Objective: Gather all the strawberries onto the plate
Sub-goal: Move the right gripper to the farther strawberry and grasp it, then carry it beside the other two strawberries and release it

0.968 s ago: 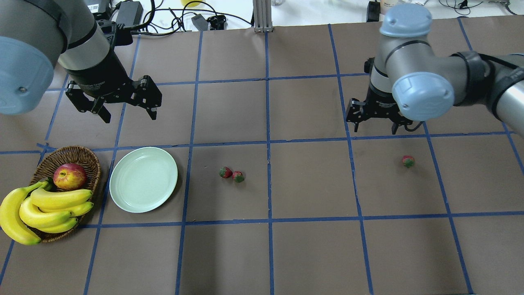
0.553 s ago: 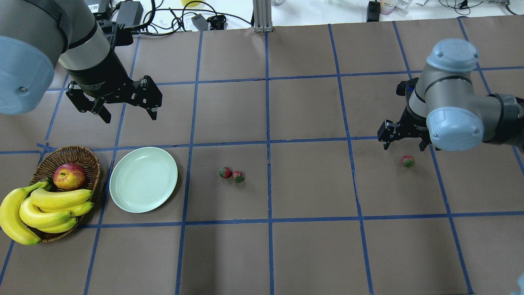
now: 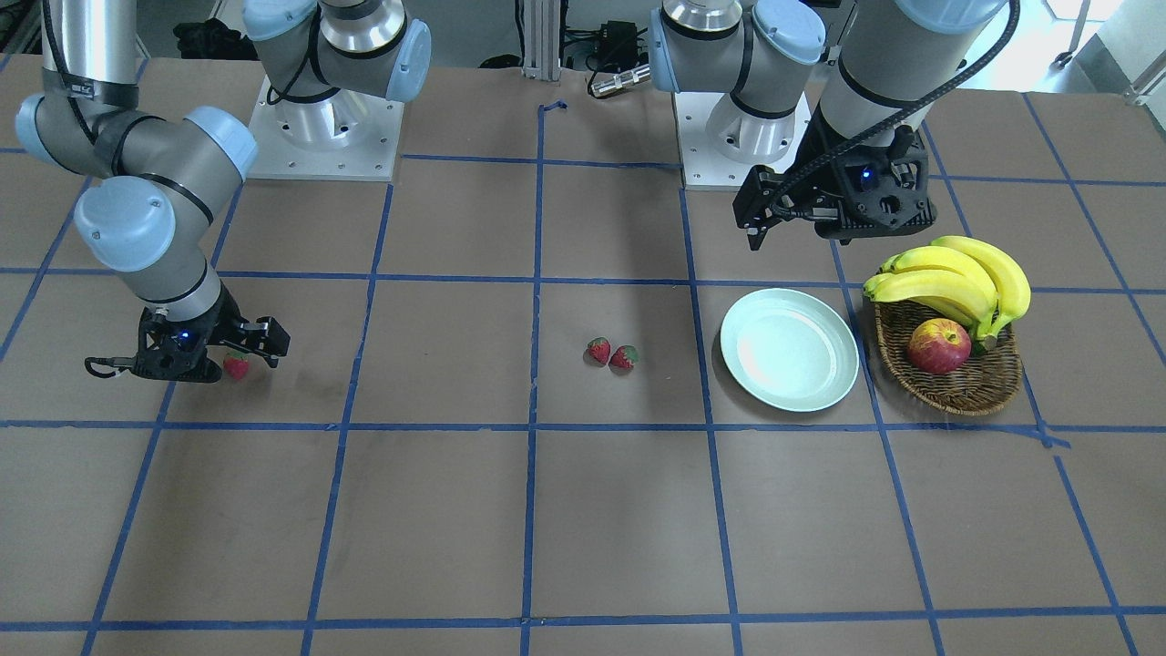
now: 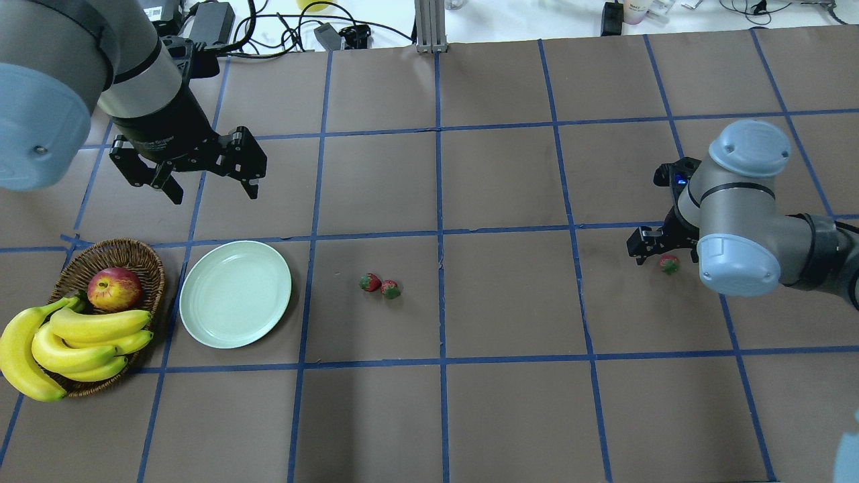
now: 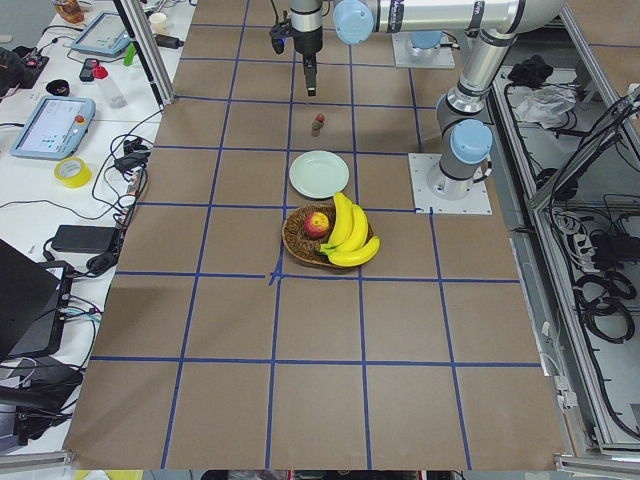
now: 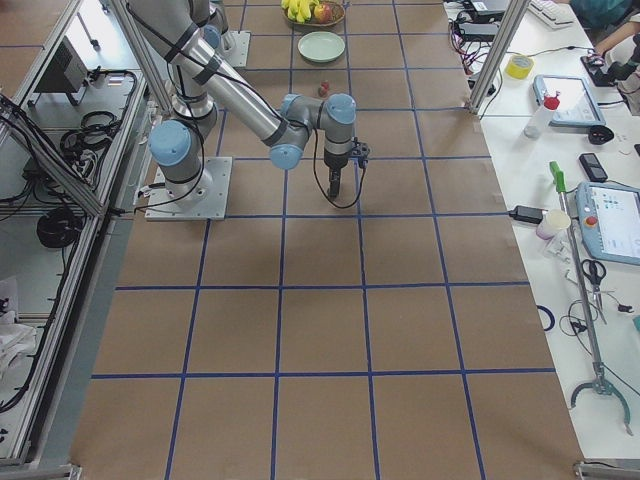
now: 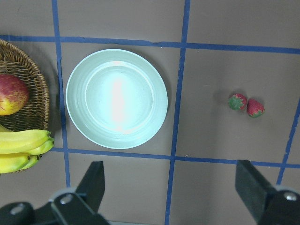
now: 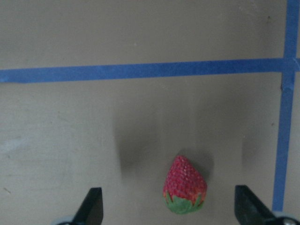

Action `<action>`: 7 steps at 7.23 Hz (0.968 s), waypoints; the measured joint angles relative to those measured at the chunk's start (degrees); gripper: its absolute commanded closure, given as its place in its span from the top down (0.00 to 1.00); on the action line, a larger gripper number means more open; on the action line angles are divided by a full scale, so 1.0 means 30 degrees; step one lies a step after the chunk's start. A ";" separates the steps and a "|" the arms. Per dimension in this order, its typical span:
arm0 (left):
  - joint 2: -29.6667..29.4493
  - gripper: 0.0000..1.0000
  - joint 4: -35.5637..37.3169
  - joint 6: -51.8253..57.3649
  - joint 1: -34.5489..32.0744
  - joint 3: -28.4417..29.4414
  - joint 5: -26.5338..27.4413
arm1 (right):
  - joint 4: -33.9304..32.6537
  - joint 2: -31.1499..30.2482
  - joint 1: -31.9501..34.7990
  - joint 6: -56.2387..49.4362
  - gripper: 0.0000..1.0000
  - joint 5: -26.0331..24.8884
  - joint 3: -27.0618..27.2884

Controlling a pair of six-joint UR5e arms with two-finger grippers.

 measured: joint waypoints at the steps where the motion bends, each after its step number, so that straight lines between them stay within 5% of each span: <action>1: 0.0002 1.00 0.0002 0.0001 0.0000 -0.0005 0.0001 | -0.0114 0.0109 -0.0310 -0.0891 0.91 0.0098 0.0040; 7: 0.0003 1.00 0.0019 -0.0004 0.0004 -0.0006 0.0001 | -0.0047 0.0263 -0.0544 -0.2606 0.35 0.0435 0.0116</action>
